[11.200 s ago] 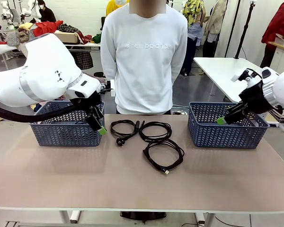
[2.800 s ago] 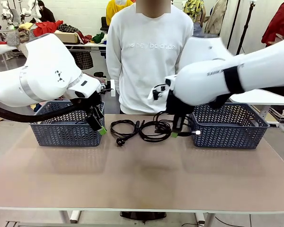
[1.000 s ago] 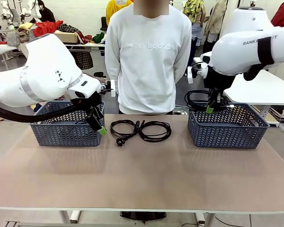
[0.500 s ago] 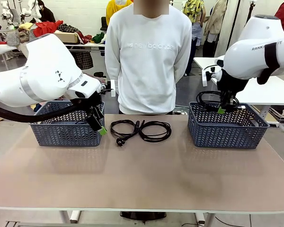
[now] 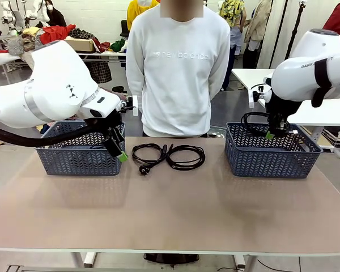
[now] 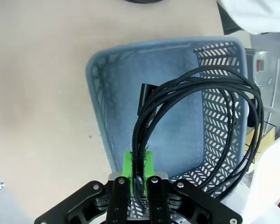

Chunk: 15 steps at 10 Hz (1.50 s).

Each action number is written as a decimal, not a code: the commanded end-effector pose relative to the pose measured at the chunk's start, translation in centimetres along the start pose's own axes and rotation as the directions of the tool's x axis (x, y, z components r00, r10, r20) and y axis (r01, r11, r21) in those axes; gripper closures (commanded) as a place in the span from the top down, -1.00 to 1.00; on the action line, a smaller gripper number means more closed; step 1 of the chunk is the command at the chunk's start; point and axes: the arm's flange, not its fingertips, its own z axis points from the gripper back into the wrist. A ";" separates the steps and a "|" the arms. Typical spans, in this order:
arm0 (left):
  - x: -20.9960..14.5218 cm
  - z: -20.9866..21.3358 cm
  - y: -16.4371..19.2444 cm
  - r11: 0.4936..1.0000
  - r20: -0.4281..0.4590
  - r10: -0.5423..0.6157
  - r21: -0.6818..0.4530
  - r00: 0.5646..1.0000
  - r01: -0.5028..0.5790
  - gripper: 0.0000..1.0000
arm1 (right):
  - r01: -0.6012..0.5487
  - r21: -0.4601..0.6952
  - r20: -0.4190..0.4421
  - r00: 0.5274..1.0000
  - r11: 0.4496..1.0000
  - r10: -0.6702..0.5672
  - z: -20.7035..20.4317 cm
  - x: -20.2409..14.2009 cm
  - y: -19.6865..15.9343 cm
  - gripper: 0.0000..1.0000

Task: Organize the cables according to human instructions.
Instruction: Pick up a bundle of cables and place it in the basket indicated by the human.

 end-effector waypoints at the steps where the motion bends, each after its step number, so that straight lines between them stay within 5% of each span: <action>1: -0.1 0.1 0.0 1.000 0.000 0.002 0.002 1.000 -0.002 1.00 | -0.030 -0.010 0.048 0.998 1.000 0.030 -0.6 -0.9 -0.9 -0.77; 9: -0.1 0.1 0.0 1.000 0.000 0.002 0.002 1.000 -0.002 1.00 | -0.024 0.015 0.038 0.999 1.000 0.023 -2.4 -0.7 -2.9 -0.77; 10: -0.1 0.1 0.0 1.000 0.000 0.002 0.002 1.000 -0.002 1.00 | -0.021 0.025 0.035 0.999 0.999 0.020 -2.3 -0.7 -2.7 -0.43; 11: -0.1 0.1 0.0 1.000 0.000 0.002 0.002 1.000 -0.002 1.00 | -0.020 0.025 0.032 0.999 0.999 0.019 -2.1 -0.6 -2.6 -0.40; 12: -0.1 0.1 0.0 1.000 0.000 0.002 0.002 1.000 -0.002 1.00 | -0.016 0.028 0.024 1.000 0.999 0.015 -2.2 -0.6 -2.7 -0.05; 13: -0.1 0.1 0.0 1.000 0.000 0.002 0.002 1.000 -0.002 1.00 | -0.008 0.030 0.021 1.000 1.000 0.007 -2.4 -0.6 -2.9 -0.02; 14: -0.1 0.1 0.0 1.000 0.000 0.002 0.002 1.000 -0.002 1.00 | 0.006 0.032 0.014 1.000 0.999 -0.006 -2.6 -0.6 -3.2 0.33; 15: -0.1 0.1 0.0 1.000 0.000 0.002 0.002 1.000 -0.002 1.00 | 0.005 0.029 0.016 1.000 1.000 -0.006 -2.5 -0.5 -3.2 0.36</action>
